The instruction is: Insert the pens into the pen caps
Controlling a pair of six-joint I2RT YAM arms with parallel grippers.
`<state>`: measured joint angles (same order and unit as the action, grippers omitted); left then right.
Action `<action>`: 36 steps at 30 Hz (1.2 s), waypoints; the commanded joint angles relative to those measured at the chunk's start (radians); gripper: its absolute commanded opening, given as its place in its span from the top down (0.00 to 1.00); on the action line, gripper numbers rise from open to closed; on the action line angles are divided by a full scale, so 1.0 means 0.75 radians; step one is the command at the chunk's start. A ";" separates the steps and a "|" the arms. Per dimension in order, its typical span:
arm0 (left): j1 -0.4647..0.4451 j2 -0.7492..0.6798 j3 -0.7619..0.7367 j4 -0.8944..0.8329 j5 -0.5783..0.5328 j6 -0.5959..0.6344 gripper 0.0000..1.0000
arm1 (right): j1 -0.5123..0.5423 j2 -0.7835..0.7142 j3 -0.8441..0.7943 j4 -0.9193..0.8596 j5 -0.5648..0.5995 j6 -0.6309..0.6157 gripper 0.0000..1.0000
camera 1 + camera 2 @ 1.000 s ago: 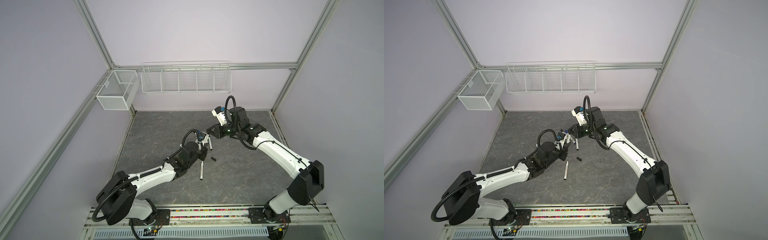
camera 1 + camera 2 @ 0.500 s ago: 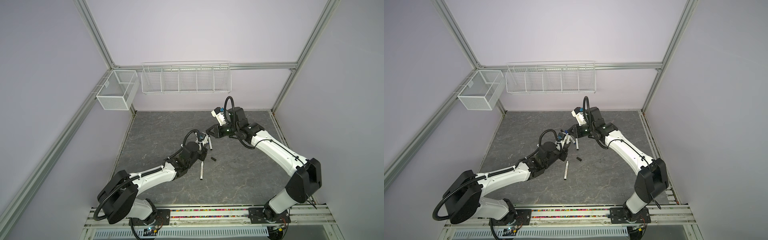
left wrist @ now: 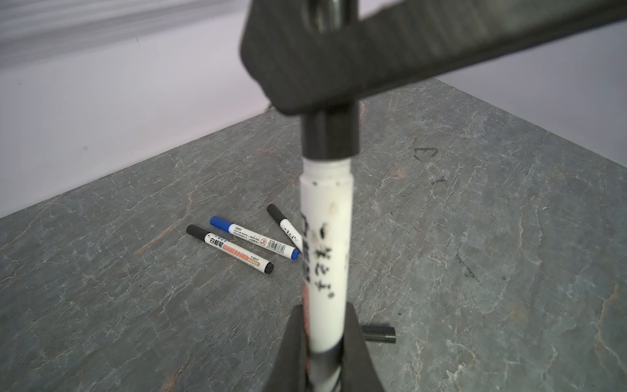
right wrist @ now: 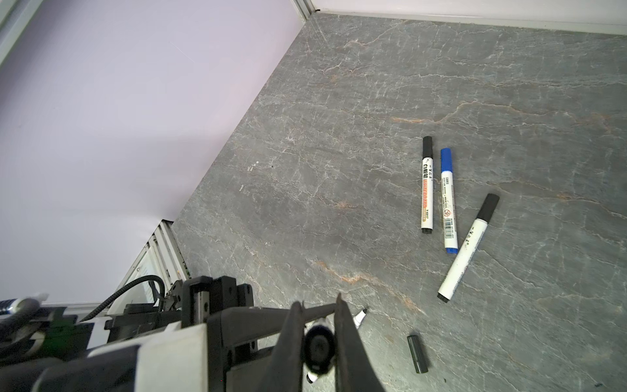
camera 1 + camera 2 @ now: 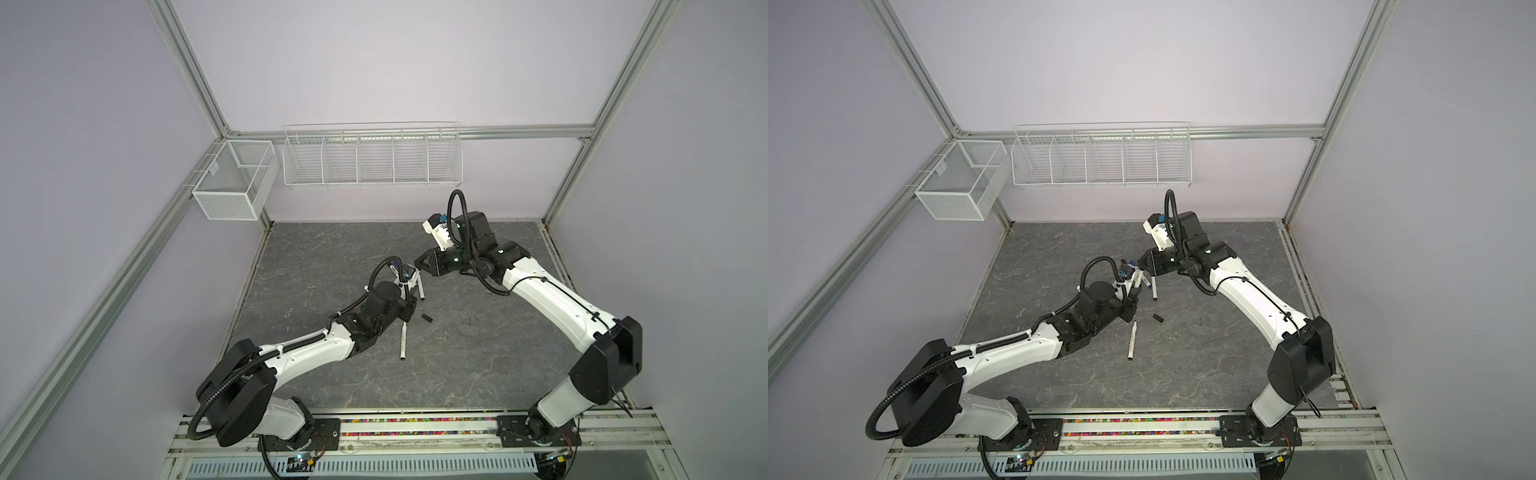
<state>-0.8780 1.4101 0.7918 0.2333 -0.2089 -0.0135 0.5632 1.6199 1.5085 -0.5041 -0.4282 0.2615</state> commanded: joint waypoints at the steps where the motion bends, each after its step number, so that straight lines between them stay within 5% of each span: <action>1: 0.026 0.005 0.080 0.111 -0.045 -0.020 1.00 | 0.009 0.015 -0.035 -0.072 -0.258 0.021 0.91; 4: 0.024 0.017 0.085 0.128 -0.039 -0.024 1.00 | 0.011 0.022 -0.031 -0.078 -0.322 0.034 0.91; 9: 0.024 0.014 0.092 0.138 -0.033 0.011 1.00 | 0.017 0.044 -0.004 -0.202 -0.188 -0.039 0.86; 18: 0.022 -0.040 -0.025 0.286 0.056 0.019 1.00 | -0.020 -0.089 -0.038 -0.045 -0.041 -0.035 0.51; 27: 0.003 -0.072 -0.095 0.320 0.034 0.025 1.00 | -0.074 -0.253 -0.113 0.165 0.002 -0.042 0.51; 36: -0.028 -0.066 -0.101 0.317 0.016 0.022 1.00 | -0.021 -0.141 -0.003 0.166 -0.084 -0.024 0.57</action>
<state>-0.8898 1.3796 0.7197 0.4438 -0.1864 -0.0055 0.5240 1.4757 1.4792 -0.3870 -0.4690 0.2501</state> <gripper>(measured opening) 0.098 0.436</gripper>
